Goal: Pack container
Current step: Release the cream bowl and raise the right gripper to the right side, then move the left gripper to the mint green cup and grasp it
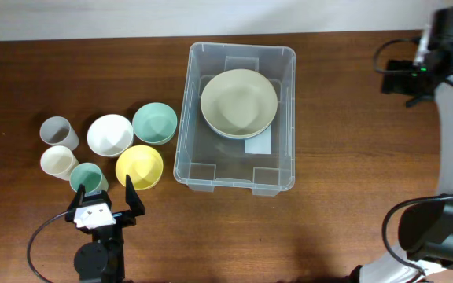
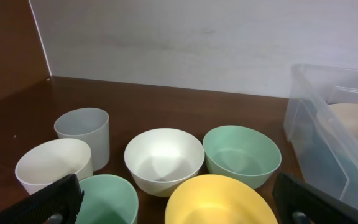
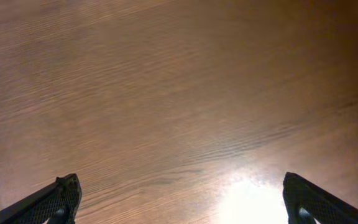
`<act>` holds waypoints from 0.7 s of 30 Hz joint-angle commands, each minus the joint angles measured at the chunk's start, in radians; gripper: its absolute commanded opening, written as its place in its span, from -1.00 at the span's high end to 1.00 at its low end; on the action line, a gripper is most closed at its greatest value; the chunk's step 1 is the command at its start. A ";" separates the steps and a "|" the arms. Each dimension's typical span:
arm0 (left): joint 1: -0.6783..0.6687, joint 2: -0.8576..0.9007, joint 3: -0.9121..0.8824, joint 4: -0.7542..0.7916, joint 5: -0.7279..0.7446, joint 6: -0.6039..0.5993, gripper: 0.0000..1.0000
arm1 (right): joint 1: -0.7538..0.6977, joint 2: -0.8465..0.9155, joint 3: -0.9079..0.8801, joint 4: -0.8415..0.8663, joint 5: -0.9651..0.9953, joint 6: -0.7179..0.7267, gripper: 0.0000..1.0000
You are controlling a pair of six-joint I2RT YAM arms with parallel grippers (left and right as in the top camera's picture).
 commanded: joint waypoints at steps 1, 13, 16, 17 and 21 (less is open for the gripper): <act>-0.005 -0.005 -0.004 0.000 -0.007 0.012 -0.99 | -0.031 -0.019 0.014 -0.001 -0.042 0.011 -0.98; -0.005 -0.005 -0.004 0.000 -0.007 0.012 -0.99 | -0.045 -0.014 0.014 -0.002 -0.042 0.011 -0.98; -0.005 -0.005 -0.004 0.000 -0.007 0.012 -0.99 | -0.045 -0.013 0.014 -0.002 -0.042 0.011 -0.98; -0.005 -0.005 -0.004 0.000 -0.007 0.012 -0.99 | -0.045 -0.013 0.014 -0.002 -0.042 0.011 -0.98; -0.005 -0.005 -0.003 0.071 0.010 0.012 -0.99 | -0.045 -0.013 0.014 -0.002 -0.042 0.011 -0.98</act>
